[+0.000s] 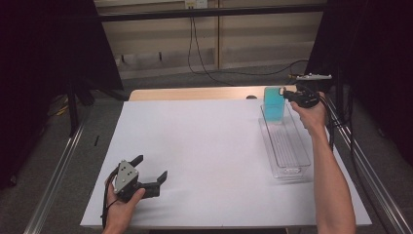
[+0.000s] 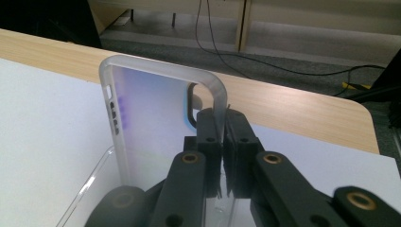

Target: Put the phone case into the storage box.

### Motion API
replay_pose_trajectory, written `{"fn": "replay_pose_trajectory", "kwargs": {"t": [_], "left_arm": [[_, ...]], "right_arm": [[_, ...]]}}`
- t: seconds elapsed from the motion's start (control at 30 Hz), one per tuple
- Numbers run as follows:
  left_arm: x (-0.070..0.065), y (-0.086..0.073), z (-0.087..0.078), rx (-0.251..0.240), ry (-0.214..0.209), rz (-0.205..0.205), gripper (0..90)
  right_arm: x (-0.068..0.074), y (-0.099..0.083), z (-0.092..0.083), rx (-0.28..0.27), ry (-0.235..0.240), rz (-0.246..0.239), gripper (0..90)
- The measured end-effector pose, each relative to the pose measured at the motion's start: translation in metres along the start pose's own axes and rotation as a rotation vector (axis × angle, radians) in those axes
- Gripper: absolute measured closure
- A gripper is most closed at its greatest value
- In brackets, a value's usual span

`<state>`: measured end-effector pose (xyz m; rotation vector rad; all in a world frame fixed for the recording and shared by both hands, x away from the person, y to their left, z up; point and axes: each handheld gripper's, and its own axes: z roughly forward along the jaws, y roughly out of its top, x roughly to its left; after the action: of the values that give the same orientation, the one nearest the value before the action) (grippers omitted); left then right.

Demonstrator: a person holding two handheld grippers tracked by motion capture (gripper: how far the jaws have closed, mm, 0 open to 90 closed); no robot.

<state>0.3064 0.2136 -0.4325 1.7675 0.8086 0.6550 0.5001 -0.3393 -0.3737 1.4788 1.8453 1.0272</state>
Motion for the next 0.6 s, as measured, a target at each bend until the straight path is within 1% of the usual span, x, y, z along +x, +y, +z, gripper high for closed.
{"fn": "replay_pose_trajectory", "kwargs": {"t": [0.13, 0.2, 0.23, 0.27, 0.43, 0.5, 0.53, 0.6], "left_arm": [[-0.0004, -0.0001, 0.0005, -0.001, -0.002, -0.003, 2.6], [-0.0006, 0.0001, 0.0009, 0.001, -0.004, 0.002, 2.6], [-0.0009, 0.0001, 0.0010, -0.001, -0.006, 0.000, 2.6], [-0.0012, 0.0002, 0.0011, 0.000, -0.006, 0.000, 2.6], [-0.0013, 0.0002, 0.0012, 0.001, -0.007, 0.003, 2.6], [-0.0010, 0.0002, 0.0007, -0.001, -0.004, 0.001, 2.6], [-0.0007, 0.0001, 0.0004, -0.002, -0.004, 0.000, 2.6], [-0.0006, -0.0001, 0.0001, -0.002, -0.003, 0.000, 2.6]], "right_arm": [[-0.0021, -0.0035, -0.0051, -0.007, -0.003, 0.004, 86.4], [-0.0034, -0.0044, -0.0075, -0.014, -0.013, 0.007, 86.4], [-0.0045, -0.0043, -0.0083, -0.019, -0.005, 0.014, 86.4], [-0.0049, -0.0040, -0.0090, -0.023, -0.007, 0.017, 86.4], [-0.0022, -0.0029, -0.0091, -0.043, -0.016, 0.008, 86.4], [-0.0002, -0.0046, -0.0082, -0.044, -0.016, 0.001, 86.4], [0.0007, -0.0062, -0.0077, -0.052, -0.026, -0.010, 86.4], [0.0021, -0.0103, -0.0072, -0.054, -0.022, -0.012, 86.4]]}}
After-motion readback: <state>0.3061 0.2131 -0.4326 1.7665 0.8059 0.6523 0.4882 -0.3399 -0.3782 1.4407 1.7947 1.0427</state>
